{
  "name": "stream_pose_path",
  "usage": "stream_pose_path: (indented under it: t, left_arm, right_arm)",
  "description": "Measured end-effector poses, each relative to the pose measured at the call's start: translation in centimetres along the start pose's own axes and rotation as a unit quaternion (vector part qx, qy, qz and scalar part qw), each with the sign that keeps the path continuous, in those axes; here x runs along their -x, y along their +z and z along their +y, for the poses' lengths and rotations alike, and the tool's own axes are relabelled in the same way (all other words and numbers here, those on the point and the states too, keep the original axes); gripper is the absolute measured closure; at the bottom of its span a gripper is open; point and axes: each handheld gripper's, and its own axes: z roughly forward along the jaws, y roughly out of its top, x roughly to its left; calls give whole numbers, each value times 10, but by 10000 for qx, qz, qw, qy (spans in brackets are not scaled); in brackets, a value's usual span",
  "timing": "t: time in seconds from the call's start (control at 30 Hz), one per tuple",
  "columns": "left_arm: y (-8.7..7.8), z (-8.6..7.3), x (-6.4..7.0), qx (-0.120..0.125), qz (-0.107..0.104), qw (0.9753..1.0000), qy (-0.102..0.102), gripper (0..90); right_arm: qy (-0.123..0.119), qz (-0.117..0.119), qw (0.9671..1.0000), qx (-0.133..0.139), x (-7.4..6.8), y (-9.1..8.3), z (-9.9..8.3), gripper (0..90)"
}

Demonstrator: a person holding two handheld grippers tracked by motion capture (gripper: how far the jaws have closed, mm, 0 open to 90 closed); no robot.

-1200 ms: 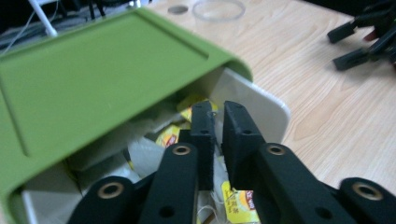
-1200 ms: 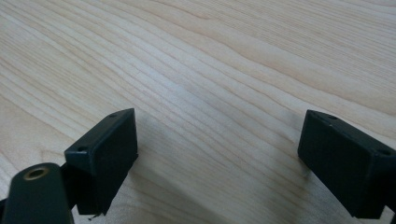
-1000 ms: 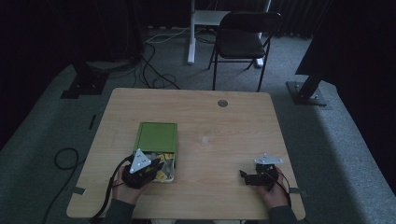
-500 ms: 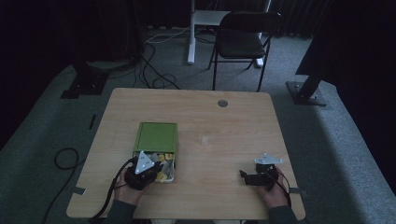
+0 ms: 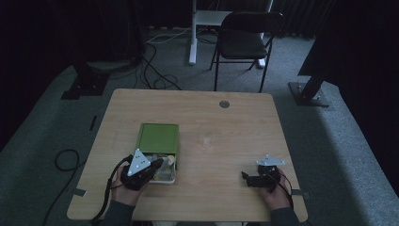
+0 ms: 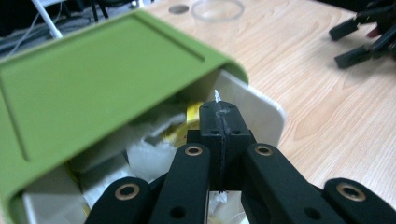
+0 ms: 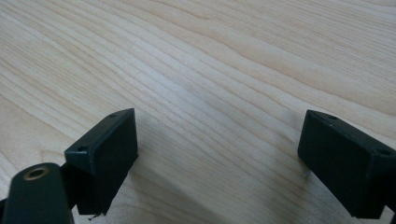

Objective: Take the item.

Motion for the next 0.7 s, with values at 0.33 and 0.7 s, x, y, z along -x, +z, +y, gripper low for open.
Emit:
stream_pose_path:
  t: [0.33,0.7]
  left_arm:
    - [-12,13,-2,203,-94,9997,20,900]
    - [-15,24,-2,302,-265,9992,38,900]
  right_arm:
    - [0,0,10000,1,0,0,0,116]
    - [3,1,10000,1,0,0,0,116]
